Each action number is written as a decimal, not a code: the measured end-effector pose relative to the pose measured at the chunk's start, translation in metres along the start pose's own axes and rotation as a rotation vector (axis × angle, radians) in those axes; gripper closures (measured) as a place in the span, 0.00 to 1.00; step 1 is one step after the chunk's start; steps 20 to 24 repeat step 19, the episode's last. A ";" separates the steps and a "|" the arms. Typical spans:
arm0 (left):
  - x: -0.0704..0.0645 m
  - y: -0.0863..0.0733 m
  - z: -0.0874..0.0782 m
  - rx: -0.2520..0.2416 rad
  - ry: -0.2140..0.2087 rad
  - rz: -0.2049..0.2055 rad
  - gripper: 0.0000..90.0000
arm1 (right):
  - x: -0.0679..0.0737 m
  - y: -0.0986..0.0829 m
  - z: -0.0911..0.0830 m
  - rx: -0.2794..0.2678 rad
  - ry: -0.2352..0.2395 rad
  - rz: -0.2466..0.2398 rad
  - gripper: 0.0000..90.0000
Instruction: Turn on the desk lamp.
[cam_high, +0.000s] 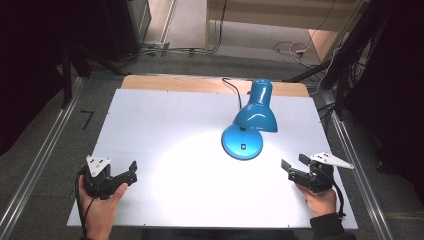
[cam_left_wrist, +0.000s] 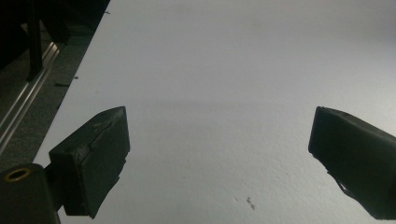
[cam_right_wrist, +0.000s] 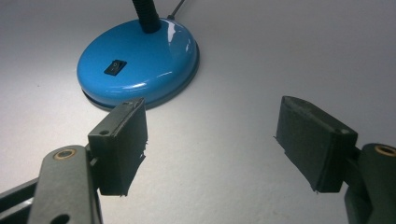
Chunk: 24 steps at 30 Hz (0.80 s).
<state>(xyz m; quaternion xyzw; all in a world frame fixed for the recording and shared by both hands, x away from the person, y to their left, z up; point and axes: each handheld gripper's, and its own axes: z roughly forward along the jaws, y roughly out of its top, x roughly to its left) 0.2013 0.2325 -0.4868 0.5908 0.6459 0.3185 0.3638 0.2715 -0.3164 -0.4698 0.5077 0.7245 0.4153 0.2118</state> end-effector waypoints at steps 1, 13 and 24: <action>0.000 0.000 0.000 0.001 0.000 -0.003 0.07 | -0.001 -0.001 -0.001 0.001 -0.002 0.002 0.26; 0.002 -0.001 0.003 0.021 -0.005 -0.010 0.07 | -0.020 -0.011 -0.013 0.006 -0.053 0.029 0.25; 0.008 -0.006 0.012 0.081 -0.007 -0.020 0.06 | -0.035 -0.019 -0.021 0.014 -0.100 0.069 0.21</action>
